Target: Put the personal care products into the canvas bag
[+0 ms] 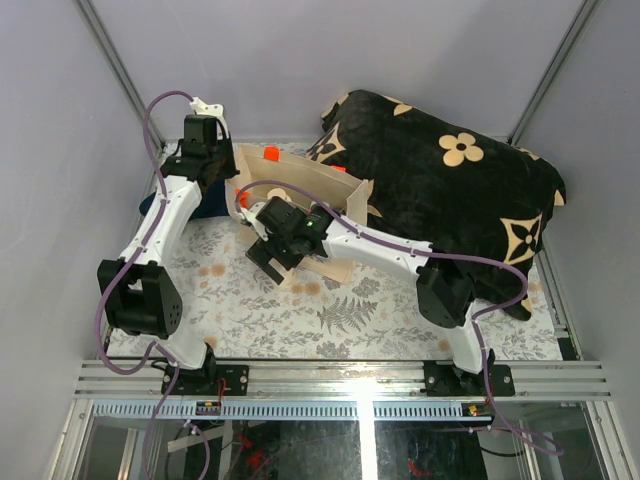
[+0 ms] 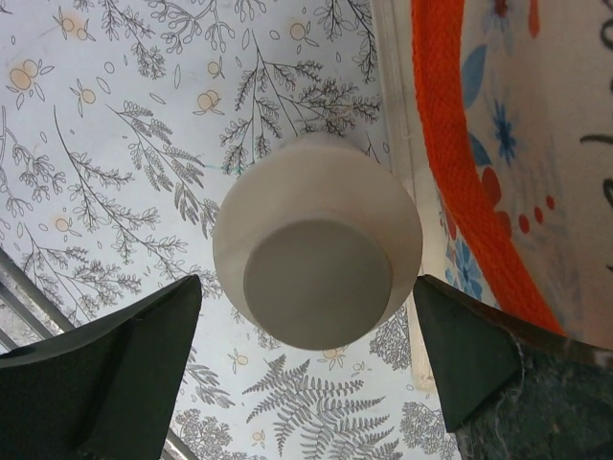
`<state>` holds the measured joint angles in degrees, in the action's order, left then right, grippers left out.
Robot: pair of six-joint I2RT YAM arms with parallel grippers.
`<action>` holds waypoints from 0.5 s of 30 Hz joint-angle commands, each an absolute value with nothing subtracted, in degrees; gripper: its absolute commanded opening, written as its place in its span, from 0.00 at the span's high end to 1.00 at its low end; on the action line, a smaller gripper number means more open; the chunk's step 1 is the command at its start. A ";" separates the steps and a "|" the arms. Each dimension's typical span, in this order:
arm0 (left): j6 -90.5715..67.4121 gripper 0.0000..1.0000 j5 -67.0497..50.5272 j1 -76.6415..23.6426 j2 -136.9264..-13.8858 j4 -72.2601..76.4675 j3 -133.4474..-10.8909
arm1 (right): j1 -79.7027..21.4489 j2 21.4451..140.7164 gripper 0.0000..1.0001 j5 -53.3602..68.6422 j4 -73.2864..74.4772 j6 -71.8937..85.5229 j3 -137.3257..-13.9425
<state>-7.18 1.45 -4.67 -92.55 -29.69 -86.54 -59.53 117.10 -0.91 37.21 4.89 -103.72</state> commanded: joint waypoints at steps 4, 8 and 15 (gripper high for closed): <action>-5.98 1.00 2.03 -3.38 -91.66 -27.95 -86.78 | -59.50 119.00 0.00 -2.45 34.39 2.93 -108.05; -6.06 1.00 1.83 -3.17 -91.68 -27.95 -86.88 | -59.55 119.89 0.00 -2.66 32.73 2.60 -108.05; -6.06 1.00 1.70 -3.14 -91.90 -27.95 -87.01 | -59.50 121.59 0.00 -2.90 32.05 2.20 -108.27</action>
